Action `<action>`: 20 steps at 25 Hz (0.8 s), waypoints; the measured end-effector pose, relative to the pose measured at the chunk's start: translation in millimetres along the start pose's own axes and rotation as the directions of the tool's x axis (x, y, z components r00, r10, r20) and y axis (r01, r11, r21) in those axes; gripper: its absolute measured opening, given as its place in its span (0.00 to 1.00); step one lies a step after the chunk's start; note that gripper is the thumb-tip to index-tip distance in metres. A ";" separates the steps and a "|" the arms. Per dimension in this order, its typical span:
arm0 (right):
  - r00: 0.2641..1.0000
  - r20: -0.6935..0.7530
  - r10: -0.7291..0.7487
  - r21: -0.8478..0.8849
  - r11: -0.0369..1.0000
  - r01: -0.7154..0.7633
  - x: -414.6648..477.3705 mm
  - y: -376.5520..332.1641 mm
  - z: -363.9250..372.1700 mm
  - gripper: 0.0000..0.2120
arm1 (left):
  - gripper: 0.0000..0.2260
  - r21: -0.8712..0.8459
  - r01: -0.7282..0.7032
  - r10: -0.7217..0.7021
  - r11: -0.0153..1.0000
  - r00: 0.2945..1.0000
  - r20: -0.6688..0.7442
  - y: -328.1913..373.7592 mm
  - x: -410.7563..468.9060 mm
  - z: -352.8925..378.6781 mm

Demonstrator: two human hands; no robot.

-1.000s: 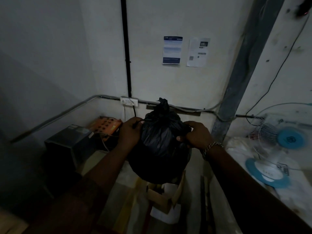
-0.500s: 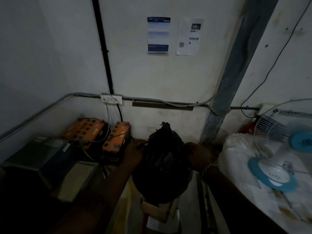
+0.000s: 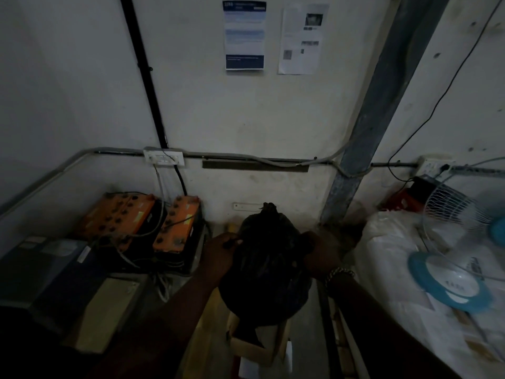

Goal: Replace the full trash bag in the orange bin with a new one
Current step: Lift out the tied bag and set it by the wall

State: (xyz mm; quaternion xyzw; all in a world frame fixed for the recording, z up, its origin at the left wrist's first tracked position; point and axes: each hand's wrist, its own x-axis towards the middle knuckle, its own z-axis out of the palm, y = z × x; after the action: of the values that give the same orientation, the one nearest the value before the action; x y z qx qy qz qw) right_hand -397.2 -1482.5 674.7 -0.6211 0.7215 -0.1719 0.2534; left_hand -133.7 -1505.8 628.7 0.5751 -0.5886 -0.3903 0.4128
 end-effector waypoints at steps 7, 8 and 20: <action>0.989 0.058 0.134 0.068 0.988 -0.138 13.7 17.9 20.9 0.50 | 0.40 0.027 0.153 -0.155 0.988 0.953 0.260 -27.6 4.9 13.0; 0.985 0.070 0.160 0.064 0.984 -0.164 15.6 23.6 27.0 0.50 | 0.45 0.040 0.173 -0.178 0.984 0.952 0.249 -37.7 5.9 18.3; 0.973 0.180 0.145 0.061 0.986 -0.158 43.2 78.3 60.9 0.57 | 0.43 0.202 0.122 -0.191 0.972 0.910 0.368 -24.6 -5.4 42.4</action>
State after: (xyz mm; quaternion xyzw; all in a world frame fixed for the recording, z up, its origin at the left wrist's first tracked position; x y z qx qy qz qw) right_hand -429.6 -1507.7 574.7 -0.5670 0.7347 -0.1238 0.3512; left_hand -164.7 -1501.8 590.4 0.5665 -0.6419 -0.4746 0.2045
